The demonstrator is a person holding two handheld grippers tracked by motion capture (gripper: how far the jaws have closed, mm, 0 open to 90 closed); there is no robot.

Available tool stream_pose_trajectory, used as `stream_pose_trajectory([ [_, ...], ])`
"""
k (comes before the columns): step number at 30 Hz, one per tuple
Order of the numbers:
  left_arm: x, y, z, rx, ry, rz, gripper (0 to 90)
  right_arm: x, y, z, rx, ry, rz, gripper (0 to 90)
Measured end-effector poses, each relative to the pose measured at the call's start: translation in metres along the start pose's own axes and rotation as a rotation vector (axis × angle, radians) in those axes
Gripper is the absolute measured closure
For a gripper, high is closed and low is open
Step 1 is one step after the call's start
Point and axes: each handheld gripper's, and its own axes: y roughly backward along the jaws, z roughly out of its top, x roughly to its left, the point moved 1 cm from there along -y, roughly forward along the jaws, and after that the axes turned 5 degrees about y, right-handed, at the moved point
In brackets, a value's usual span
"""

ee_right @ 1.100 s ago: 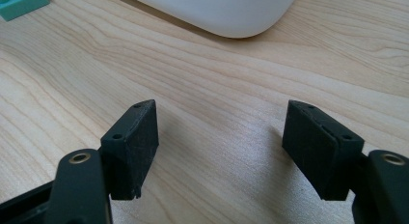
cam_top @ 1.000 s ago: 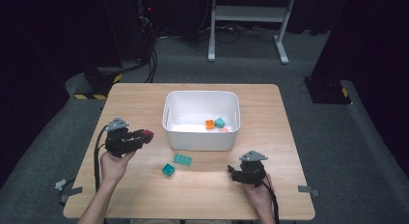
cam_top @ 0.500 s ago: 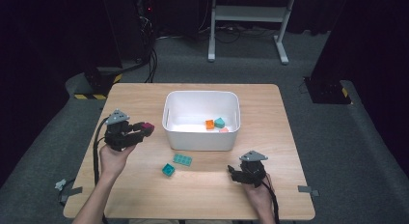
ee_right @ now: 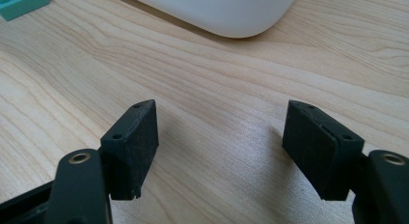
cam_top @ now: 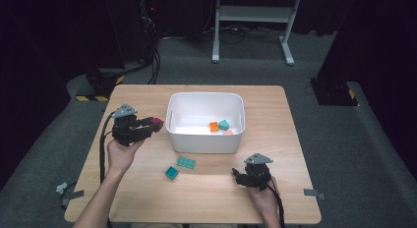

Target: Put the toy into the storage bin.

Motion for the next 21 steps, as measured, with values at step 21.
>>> stream_pose_trajectory([
  [21,-0.016,-0.026,0.023,0.020,-0.016,-0.061,58.4,0.000,0.000,0.000,0.000,0.000,0.000,28.4],
])
